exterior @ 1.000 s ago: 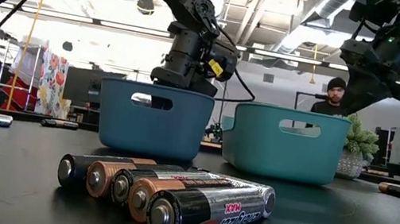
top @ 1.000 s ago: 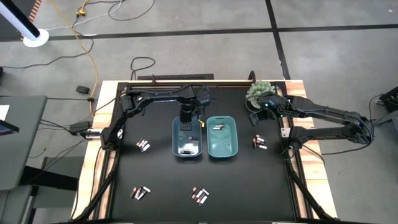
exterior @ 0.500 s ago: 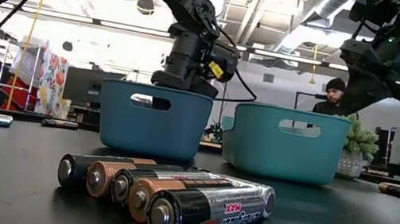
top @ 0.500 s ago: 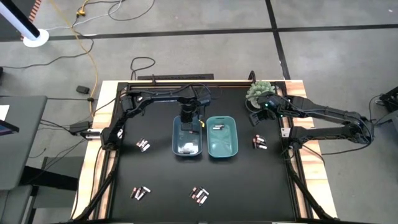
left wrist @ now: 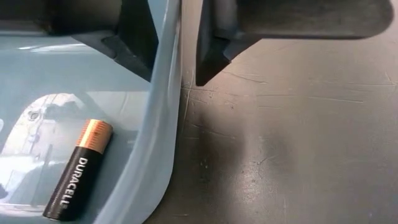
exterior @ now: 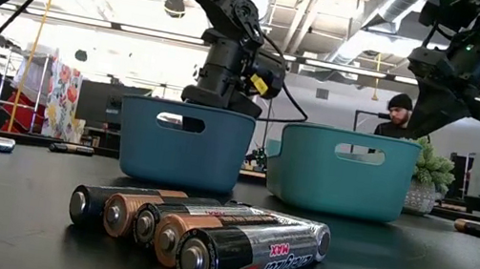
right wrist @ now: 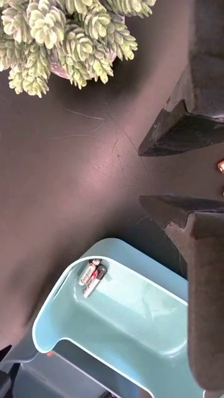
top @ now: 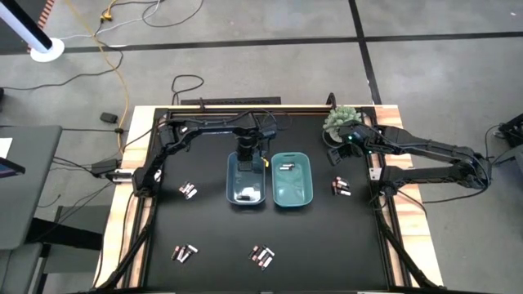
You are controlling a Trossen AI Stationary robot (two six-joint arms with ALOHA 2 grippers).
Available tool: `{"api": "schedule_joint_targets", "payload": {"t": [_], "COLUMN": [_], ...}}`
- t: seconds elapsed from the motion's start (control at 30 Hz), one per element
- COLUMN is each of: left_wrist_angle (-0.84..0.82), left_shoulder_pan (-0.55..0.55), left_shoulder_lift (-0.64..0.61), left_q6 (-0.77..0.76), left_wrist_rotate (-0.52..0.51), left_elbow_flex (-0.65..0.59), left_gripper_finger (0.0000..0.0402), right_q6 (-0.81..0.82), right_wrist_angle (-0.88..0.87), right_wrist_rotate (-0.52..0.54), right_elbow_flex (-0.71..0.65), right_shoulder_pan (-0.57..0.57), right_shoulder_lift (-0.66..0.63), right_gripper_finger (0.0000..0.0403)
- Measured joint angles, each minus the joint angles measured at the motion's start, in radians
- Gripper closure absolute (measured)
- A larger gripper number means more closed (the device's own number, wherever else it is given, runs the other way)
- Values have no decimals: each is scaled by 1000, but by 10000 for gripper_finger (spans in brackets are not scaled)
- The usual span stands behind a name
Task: Sort batteries
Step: Adjust the blue bin, then put the white battery into the green bin
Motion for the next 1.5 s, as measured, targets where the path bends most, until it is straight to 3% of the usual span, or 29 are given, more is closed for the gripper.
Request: {"api": "schedule_joint_targets", "payload": {"t": [0.43,1.1,1.5], "left_wrist_angle": [-57,-251,-327], "left_shoulder_pan": [0,0,-25], "left_shoulder_lift": [-3,-4,-21], "left_q6": [-29,-172,-317], "left_wrist_rotate": [2,-3,-57], "left_elbow_flex": [26,224,362], "left_gripper_finger": [288,288,288], "right_q6": [0,-42,-89], "right_wrist_angle": [0,-8,-45], "right_wrist_rotate": [0,0,0], "right_elbow_flex": [0,0,0], "right_shoulder_pan": [0,0,1], "right_shoulder_lift": [0,0,0], "right_gripper_finger": [275,275,275]}}
